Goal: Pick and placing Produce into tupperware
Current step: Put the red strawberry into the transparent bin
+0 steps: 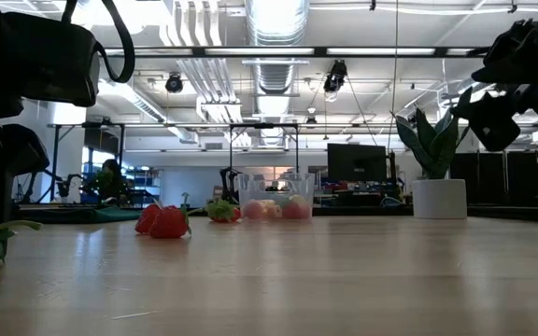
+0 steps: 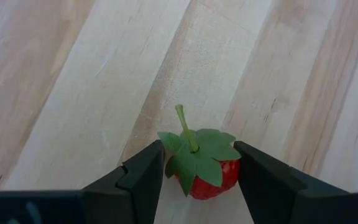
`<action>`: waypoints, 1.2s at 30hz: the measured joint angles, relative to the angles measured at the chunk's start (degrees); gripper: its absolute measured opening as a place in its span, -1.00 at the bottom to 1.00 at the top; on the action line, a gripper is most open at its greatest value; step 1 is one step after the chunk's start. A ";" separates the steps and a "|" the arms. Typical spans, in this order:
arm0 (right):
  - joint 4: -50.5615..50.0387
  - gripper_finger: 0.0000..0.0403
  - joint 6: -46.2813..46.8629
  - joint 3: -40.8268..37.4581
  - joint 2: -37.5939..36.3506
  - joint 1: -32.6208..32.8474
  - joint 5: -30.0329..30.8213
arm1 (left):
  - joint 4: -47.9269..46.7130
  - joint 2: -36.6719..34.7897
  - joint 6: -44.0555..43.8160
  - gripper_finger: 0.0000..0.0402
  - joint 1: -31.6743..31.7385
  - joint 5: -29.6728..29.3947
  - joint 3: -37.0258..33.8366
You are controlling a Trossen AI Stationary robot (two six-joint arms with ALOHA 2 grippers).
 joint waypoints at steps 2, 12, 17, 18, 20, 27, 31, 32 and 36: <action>-1.48 0.16 -1.00 0.45 -1.30 -0.07 0.40 | 0.00 0.00 0.00 -0.11 0.25 0.00 0.00; -12.75 0.16 0.34 3.79 -2.28 -0.04 2.79 | -0.09 -0.22 0.51 -0.11 1.56 0.60 0.07; -12.71 0.16 0.34 4.00 -2.28 -0.04 2.79 | -3.14 -1.71 0.63 -0.11 1.77 1.25 1.58; -12.70 0.16 0.34 4.00 -2.30 -0.04 2.79 | -4.17 -2.07 0.63 -0.11 1.75 1.32 1.83; -12.72 0.16 0.34 4.06 -2.28 -0.04 2.79 | -5.70 -2.98 0.63 -0.11 1.73 1.70 1.97; -12.74 0.16 0.36 4.10 -2.30 -0.04 2.77 | -5.15 -3.94 0.43 -0.11 1.73 6.42 1.30; -12.74 0.16 0.36 4.10 -2.30 -0.04 2.77 | -4.94 -2.85 0.07 -0.11 1.73 7.93 1.20; -12.72 0.16 0.35 4.10 -2.30 -0.04 2.77 | -4.96 -2.71 0.07 -0.11 1.73 7.74 1.20; -12.74 0.16 0.36 4.10 -2.30 -0.04 2.77 | -4.85 -2.69 -0.11 -0.10 2.03 7.24 1.20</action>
